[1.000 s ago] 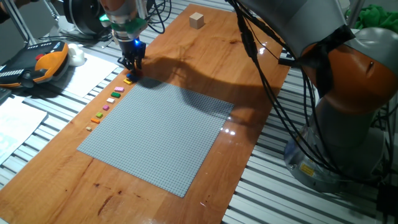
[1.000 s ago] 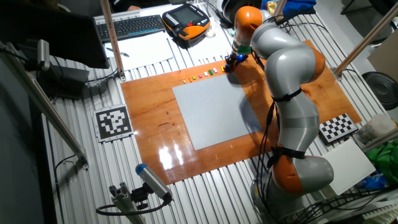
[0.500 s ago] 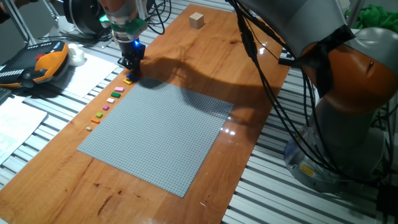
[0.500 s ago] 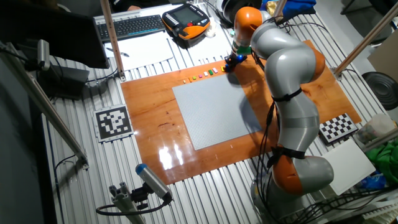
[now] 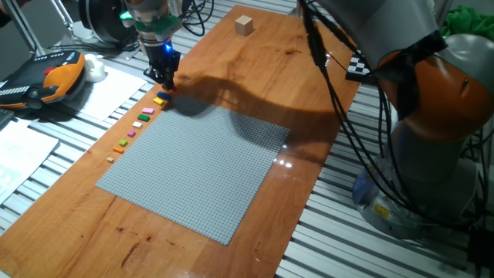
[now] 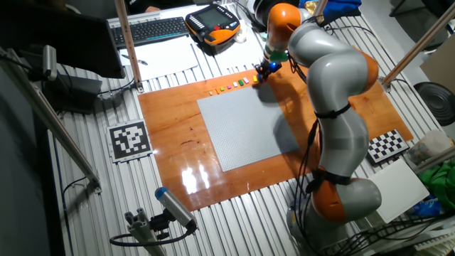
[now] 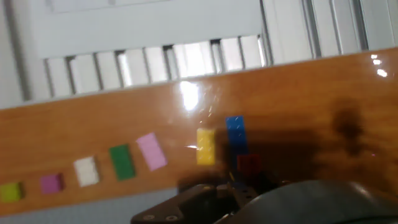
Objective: Stack small Lego blocks randomly, one at a time
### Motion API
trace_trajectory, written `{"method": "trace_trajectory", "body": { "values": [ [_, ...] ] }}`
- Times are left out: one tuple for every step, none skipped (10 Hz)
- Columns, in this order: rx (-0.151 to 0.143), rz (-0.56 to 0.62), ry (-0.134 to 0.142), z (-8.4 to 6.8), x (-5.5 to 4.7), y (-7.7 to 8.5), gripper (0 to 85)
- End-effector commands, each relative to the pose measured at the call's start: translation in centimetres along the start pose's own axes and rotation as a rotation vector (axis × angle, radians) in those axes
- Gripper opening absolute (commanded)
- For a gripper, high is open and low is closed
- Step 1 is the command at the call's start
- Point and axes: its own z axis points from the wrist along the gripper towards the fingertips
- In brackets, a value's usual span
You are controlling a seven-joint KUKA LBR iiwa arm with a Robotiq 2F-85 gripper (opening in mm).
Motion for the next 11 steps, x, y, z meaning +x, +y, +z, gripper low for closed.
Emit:
{"method": "trace_trajectory", "body": {
  "values": [
    [0.000, -0.005, 0.012, -0.5, 2.2, 2.1, 0.0],
    [0.001, -0.015, 0.035, -0.8, 3.4, 3.7, 0.0],
    [0.009, -0.016, 0.038, -1.0, 4.7, 5.4, 0.0],
    [0.043, -0.032, 0.023, -0.7, 6.1, 7.3, 0.0],
    [0.049, -0.060, 0.028, 0.1, 6.6, 8.0, 0.0],
    [0.029, -0.070, 0.032, 0.9, 7.0, 8.4, 0.0],
    [0.033, -0.078, 0.027, 1.6, 7.4, 8.9, 0.0],
    [0.036, -0.081, 0.024, 2.3, 7.6, 9.3, 0.0],
    [0.033, -0.093, 0.032, 2.7, 7.5, 9.5, 0.0],
    [0.035, -0.105, 0.035, 3.1, 7.4, 9.6, 0.0],
    [0.045, -0.116, 0.031, 3.7, 7.4, 9.7, 0.0]
  ]
}}
